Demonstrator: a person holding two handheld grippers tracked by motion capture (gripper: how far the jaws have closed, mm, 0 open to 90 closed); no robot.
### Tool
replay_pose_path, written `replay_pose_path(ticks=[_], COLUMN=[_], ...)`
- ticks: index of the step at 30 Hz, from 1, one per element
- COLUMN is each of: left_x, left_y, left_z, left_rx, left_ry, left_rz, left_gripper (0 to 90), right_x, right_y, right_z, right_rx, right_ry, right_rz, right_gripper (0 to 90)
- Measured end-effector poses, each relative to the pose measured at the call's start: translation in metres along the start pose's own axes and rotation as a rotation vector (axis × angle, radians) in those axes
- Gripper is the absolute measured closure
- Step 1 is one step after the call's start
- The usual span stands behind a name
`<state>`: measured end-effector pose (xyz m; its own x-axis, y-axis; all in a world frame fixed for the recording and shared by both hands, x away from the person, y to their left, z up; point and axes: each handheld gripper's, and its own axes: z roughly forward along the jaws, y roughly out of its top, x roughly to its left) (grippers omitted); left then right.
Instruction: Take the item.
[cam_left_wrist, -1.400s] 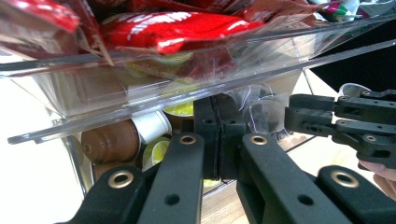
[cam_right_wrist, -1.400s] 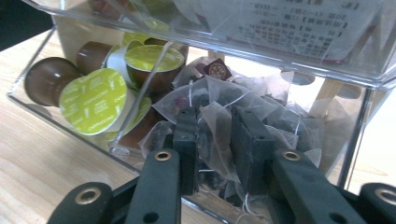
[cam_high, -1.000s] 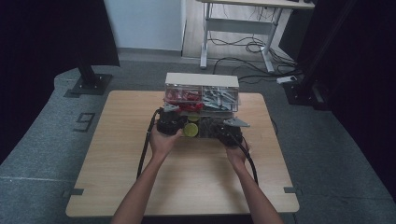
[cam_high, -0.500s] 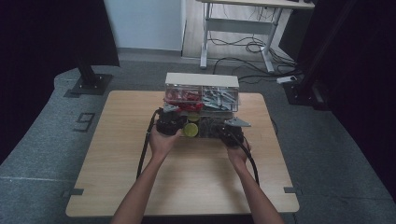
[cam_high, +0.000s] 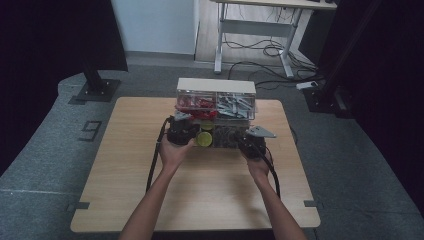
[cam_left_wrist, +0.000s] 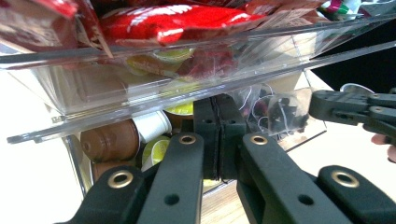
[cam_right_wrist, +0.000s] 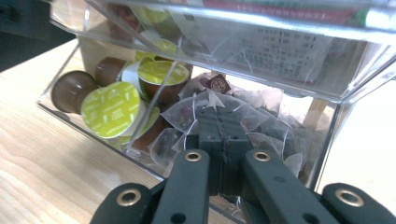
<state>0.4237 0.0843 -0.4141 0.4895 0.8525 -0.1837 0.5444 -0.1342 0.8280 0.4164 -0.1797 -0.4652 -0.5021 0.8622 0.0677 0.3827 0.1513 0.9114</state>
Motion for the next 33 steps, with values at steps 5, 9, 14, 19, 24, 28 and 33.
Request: replay_pose_path(ticks=[5, 9, 14, 19, 24, 28, 33], left_x=[-0.001, -0.001, -0.002, -0.003, -0.003, -0.003, -0.003], left_y=[0.000, 0.000, 0.000, 0.000, 0.000, 0.000, 0.000], left_z=[0.000, 0.001, 0.002, 0.002, 0.002, 0.001, 0.001], left_rx=[0.002, 0.005, 0.006, 0.008, 0.008, 0.008, 0.008], left_ry=[-0.001, -0.001, -0.005, -0.007, -0.007, -0.006, -0.006], left_rz=[-0.001, 0.001, 0.001, 0.001, 0.000, 0.000, 0.000], left_gripper=[89.1, 89.1, 89.1, 89.0, 89.0, 88.9, 88.9], right_x=[0.002, 0.003, 0.005, 0.006, 0.005, 0.003, -0.002], right_y=[0.002, 0.003, 0.002, -0.002, -0.004, -0.007, -0.009], right_z=[-0.008, -0.015, -0.023, -0.029, -0.035, -0.040, -0.044], right_rx=[-0.017, -0.031, -0.049, -0.059, -0.067, -0.073, -0.076], right_ry=[0.018, 0.026, 0.037, 0.045, 0.046, 0.043, 0.037], right_rz=[0.003, -0.004, -0.001, -0.001, 0.003, 0.009, 0.019], right_gripper=[89.1, 89.2, 89.1, 89.2, 89.2, 89.2, 89.1])
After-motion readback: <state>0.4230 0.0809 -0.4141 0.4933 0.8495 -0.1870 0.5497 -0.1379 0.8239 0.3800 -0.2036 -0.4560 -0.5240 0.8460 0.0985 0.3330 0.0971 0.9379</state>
